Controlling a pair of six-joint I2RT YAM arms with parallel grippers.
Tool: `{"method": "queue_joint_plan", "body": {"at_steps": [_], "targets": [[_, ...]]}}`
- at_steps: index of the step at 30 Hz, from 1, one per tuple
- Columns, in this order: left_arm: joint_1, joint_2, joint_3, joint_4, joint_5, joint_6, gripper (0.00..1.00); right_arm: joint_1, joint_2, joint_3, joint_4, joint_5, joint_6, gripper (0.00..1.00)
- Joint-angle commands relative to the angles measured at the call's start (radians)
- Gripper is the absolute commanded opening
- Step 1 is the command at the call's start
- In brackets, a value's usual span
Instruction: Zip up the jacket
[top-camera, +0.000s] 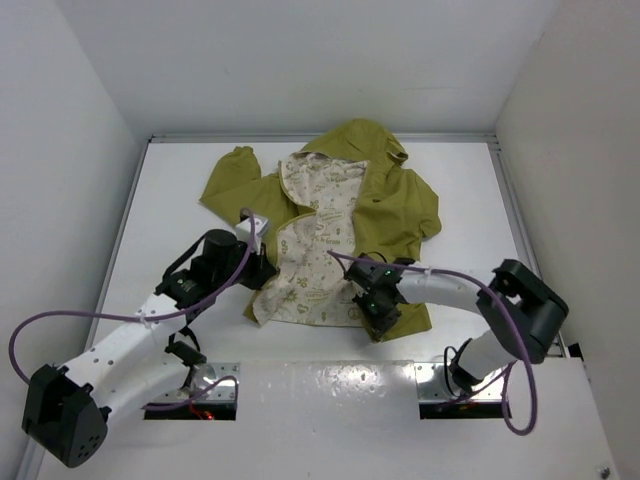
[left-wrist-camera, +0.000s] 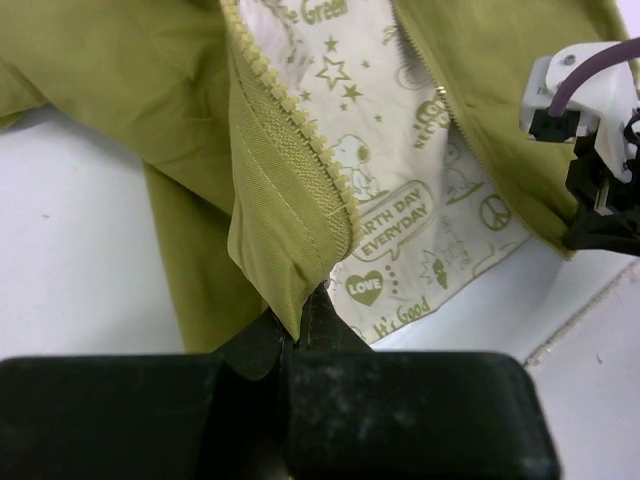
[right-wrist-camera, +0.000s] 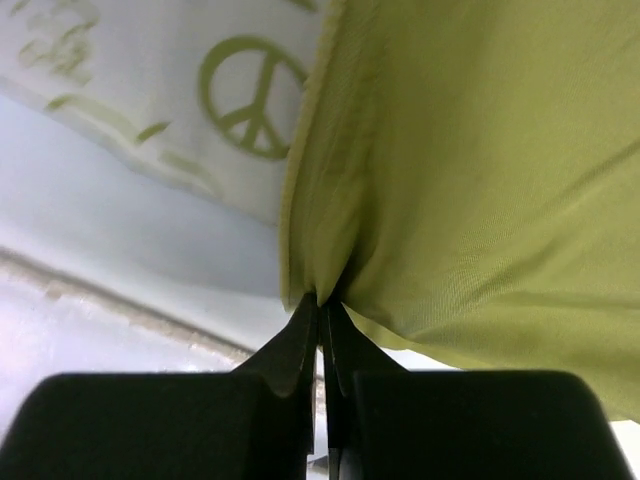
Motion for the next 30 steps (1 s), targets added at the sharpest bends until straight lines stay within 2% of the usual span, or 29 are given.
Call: {"method": "queue_joint_plan", "body": {"at_steps": [1, 2, 4, 5, 10, 14, 15, 21, 26, 30], "targets": [[0.007, -0.067, -0.026, 0.046, 0.074, 0.009, 0.00, -0.003, -0.111, -0.041, 0.109, -0.059, -0.070, 0.00], [0.007, -0.080, -0.026, 0.060, 0.114, 0.009, 0.00, -0.006, -0.212, -0.038, 0.110, -0.077, -0.085, 0.00], [0.007, -0.113, -0.037, 0.072, 0.147, 0.009, 0.00, -0.038, -0.269, -0.041, 0.133, -0.165, -0.116, 0.00], [0.007, -0.132, -0.037, 0.095, 0.178, 0.009, 0.00, -0.051, -0.352, -0.049, 0.180, -0.247, -0.128, 0.00], [0.007, -0.141, -0.037, 0.143, 0.269, -0.004, 0.00, -0.147, -0.464, -0.063, 0.318, -0.381, -0.086, 0.00], [0.007, -0.120, -0.037, 0.231, 0.442, -0.014, 0.00, -0.221, -0.452, -0.093, 0.544, -0.476, 0.059, 0.00], [0.007, -0.120, -0.046, 0.253, 0.462, -0.025, 0.00, -0.227, -0.443, -0.106, 0.654, -0.514, 0.077, 0.00], [0.007, -0.069, -0.046, 0.370, 0.586, -0.096, 0.00, -0.301, -0.388, -0.141, 0.968, -0.636, 0.252, 0.00], [0.007, -0.039, -0.059, 0.463, 0.697, -0.186, 0.00, -0.307, -0.371, -0.138, 1.087, -0.661, 0.297, 0.00], [0.007, 0.006, -0.049, 0.453, 0.769, -0.177, 0.00, -0.304, -0.372, -0.138, 1.170, -0.688, 0.318, 0.00]]}}
